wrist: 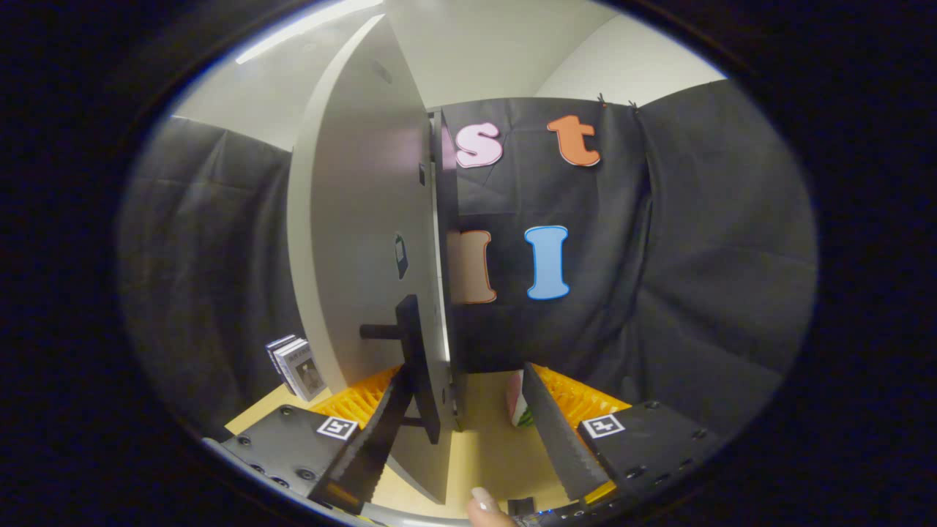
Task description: Open the shoe cabinet door, grab the shoes and put them into the shoe cabinet, then close the shoe cabinet door.
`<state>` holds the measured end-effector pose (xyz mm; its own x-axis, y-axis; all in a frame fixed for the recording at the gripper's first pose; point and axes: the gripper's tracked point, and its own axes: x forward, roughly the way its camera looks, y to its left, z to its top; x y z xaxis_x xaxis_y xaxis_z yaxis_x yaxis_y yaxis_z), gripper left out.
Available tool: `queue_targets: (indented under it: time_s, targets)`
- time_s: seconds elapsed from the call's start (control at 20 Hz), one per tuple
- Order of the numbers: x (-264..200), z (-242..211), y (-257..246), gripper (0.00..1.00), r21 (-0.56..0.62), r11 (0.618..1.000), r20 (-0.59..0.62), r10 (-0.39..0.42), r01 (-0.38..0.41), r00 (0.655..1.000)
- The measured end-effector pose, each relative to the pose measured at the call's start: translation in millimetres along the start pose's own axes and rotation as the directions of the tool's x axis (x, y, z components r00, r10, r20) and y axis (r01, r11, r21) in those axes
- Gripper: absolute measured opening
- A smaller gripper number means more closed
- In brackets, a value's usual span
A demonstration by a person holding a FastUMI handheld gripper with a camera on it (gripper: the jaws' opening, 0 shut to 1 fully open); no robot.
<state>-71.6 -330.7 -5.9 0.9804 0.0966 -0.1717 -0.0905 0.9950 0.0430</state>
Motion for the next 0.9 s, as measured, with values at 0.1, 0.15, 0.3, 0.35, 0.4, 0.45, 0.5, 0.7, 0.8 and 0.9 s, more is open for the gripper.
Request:
queue_targets:
  time_s: [0.1,0.15,0.3,0.35,0.4,0.45,0.5,0.7,0.8,0.9]
  targets:
    - [-2.1,5.0,-8.2,0.95,0.015,1.000,-0.004,0.020,-0.020,1.000]
    - [-5.5,1.5,-3.2,0.95,0.023,0.999,-0.006,0.027,-0.027,1.000]
    - [-1.6,3.5,1.0,0.95,0.014,0.999,0.010,0.030,-0.030,0.999]
    - [-1.0,3.6,5.0,0.94,0.004,0.999,0.020,0.034,-0.034,0.999]
    - [1.4,4.2,13.3,0.94,0.000,0.999,0.027,0.044,-0.044,0.999]
    - [5.5,2.7,26.7,0.94,-0.004,0.998,0.027,0.065,-0.065,0.997]
    - [8.7,-0.5,38.2,0.94,-0.007,0.997,0.016,0.083,-0.083,0.996]
    - [12.0,-7.7,81.3,0.93,-0.037,0.993,0.001,0.109,-0.109,0.994]
    - [14.2,-11.0,103.8,0.93,-0.034,0.993,0.002,0.116,-0.116,0.993]
    - [20.4,-12.8,125.8,0.94,-0.026,0.993,0.004,0.118,-0.118,0.993]
